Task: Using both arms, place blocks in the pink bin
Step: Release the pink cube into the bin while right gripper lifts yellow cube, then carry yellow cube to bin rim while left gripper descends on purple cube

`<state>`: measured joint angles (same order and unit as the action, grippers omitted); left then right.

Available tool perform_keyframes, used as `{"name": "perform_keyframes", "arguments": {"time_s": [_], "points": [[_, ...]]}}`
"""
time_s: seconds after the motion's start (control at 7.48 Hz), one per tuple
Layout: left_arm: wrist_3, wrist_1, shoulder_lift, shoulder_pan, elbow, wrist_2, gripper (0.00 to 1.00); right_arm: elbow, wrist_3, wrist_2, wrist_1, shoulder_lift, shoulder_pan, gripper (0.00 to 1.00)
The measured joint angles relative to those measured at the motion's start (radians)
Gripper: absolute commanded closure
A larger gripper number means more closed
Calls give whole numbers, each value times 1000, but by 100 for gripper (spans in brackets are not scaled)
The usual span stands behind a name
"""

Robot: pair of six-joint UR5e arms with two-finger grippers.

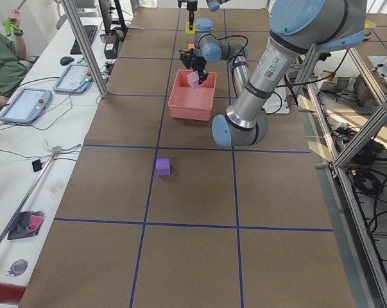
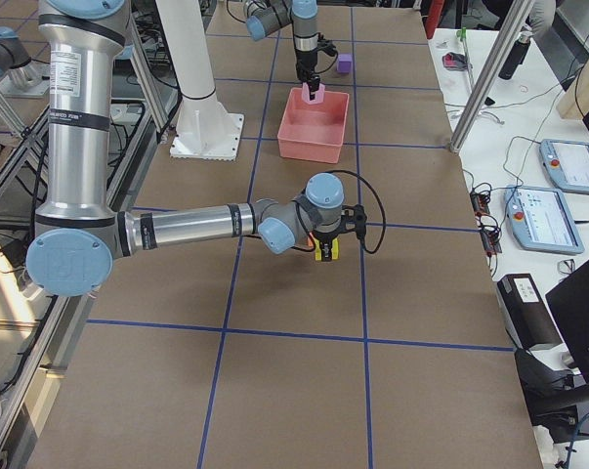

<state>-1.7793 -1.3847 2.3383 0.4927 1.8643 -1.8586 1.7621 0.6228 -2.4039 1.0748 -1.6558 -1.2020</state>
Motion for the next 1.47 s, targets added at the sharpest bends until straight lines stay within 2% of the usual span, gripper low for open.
{"name": "perform_keyframes", "arguments": {"time_s": [0.4,0.53,0.8,1.07,1.2,1.47], "points": [[9,3,28,1,-2,10,0,25,3,-123,18,33,-74,100],[51,23,26,27,18,-3,0,66,6,-149,82,59,-81,100],[350,179,2,135,106,-73,1,178,12,-153,298,148,-60,100],[653,243,-114,258,169,-107,2,238,55,-120,395,214,-9,100],[793,204,-203,326,181,-114,1,249,107,-92,407,248,25,100],[960,19,-371,436,146,-145,1,268,236,4,431,332,119,100]]}}
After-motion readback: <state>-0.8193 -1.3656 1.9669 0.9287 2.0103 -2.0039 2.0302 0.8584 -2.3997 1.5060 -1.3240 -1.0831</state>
